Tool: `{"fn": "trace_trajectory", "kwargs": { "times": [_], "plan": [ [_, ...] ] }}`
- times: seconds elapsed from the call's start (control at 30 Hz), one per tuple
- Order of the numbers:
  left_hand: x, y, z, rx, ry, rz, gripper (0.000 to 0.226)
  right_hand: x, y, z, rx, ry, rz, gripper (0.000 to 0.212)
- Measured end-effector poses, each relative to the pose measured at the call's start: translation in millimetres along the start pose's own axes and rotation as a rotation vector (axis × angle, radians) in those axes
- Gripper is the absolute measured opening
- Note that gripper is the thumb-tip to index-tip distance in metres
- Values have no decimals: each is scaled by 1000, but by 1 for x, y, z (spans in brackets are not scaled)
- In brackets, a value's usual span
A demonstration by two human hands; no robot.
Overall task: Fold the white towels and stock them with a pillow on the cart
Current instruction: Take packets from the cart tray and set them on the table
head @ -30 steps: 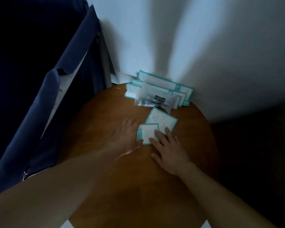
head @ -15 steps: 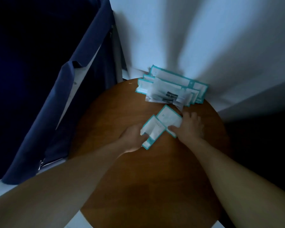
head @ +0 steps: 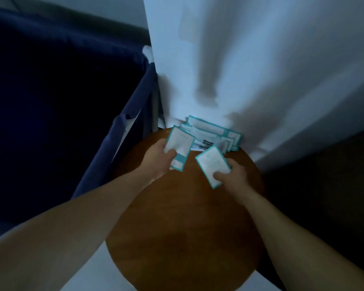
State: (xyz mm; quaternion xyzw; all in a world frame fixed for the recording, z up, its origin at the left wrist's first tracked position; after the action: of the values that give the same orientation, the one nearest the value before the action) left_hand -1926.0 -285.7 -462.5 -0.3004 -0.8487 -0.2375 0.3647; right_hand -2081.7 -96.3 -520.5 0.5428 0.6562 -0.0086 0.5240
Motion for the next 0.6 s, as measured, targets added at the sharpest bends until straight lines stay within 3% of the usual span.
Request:
{"fn": "trace_trajectory", "kwargs": {
  "times": [0.13,0.23,0.43,0.6],
  "plan": [
    [66,11,-37,-43,-22,135,19,-34,60,-34,25,1,-47,37],
    [115,24,-71,-22,-2,249,23,-57,110,-63,145,-13,-54,37],
    [207,68,-125,-47,52,457,14,-103,219,-115,256,-532,-112,22],
    [299,113,-145,-77,144,597,12,-122,301,-172,319,-712,-205,15]
  ]
}}
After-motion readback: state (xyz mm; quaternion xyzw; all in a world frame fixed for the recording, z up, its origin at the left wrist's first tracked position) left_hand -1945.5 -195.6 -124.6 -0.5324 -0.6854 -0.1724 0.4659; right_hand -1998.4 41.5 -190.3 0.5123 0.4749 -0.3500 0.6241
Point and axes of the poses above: each hand's wrist, its own y-axis away from the middle knuckle, its own z-axis out of the palm, x = y × z, the point moved 5 cm from there along -y, towards the middle knuckle, and after that the axes turned 10 degrees about z, right-handed, at the moved point
